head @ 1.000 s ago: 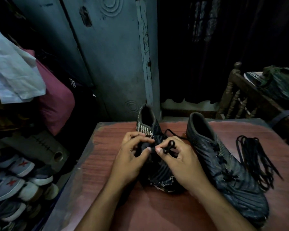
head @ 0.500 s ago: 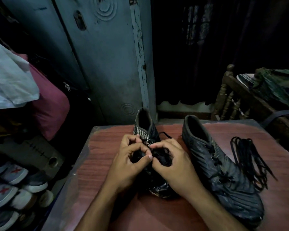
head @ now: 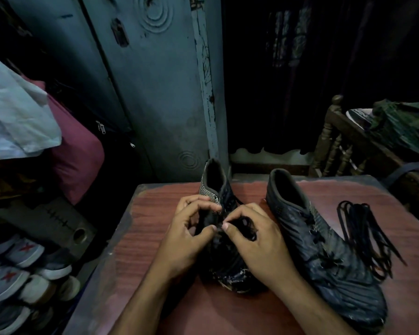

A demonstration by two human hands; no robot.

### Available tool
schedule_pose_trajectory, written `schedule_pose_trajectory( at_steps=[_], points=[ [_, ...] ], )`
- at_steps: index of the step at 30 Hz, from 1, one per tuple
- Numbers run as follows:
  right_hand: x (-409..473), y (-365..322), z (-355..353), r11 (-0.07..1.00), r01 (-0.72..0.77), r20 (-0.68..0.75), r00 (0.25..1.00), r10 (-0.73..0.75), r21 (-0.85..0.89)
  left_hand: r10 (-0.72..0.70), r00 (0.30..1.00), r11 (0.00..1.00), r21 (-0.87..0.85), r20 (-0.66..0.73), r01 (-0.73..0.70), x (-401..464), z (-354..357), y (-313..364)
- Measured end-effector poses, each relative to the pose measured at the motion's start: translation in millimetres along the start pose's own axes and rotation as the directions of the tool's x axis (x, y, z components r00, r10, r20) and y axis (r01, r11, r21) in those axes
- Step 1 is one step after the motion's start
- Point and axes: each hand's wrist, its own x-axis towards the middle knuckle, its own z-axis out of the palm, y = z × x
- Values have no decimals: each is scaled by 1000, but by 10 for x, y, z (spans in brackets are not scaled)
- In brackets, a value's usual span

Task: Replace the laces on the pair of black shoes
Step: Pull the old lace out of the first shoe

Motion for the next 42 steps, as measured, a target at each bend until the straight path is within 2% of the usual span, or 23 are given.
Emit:
schedule_pose_trajectory(
  at_steps=[4,6,10,14,17,20,24,26,29,33,37,42],
  points=[
    [31,-30,-18,928,-123,30,992,120,351,12,1000,993,120,-23,-9,-7,17,-76],
    [36,-29,-9,900,-134,37,991,131,414,2,999,987,158,-37,4,-17,30,-57],
    [38,-17,7,929,-130,30,991,128,347,-17,997,992,124,-72,26,-6,28,-22],
    [31,-11,-8,938,-171,47,985,164,301,-56,998,995,-78,-5,55,13,-31,8],
    [16,12,3,993,-96,44,995,93,65,-52,994,984,-164,93,67,-13,-57,31],
    [-3,28,12,998,-45,64,997,48,-50,-24,985,983,-174,168,54,-30,-78,59],
    [-28,16,19,995,-52,71,996,58,-86,4,980,993,-119,201,20,-24,-61,100],
    [-23,20,30,996,-42,40,998,45,-76,10,984,993,-116,180,11,-17,-53,89],
    [8,41,28,998,-52,-5,999,52,34,16,994,998,-55,112,-10,-14,-40,25],
    [28,-6,-8,964,-104,33,995,99,246,-16,999,983,184,-31,22,-17,29,-3],
    [38,0,-13,911,-152,45,988,145,385,-7,991,974,224,-134,37,-8,32,-52],
    [34,-26,-20,898,-175,57,984,167,403,24,995,958,288,-93,3,-6,29,-69]
  ],
)
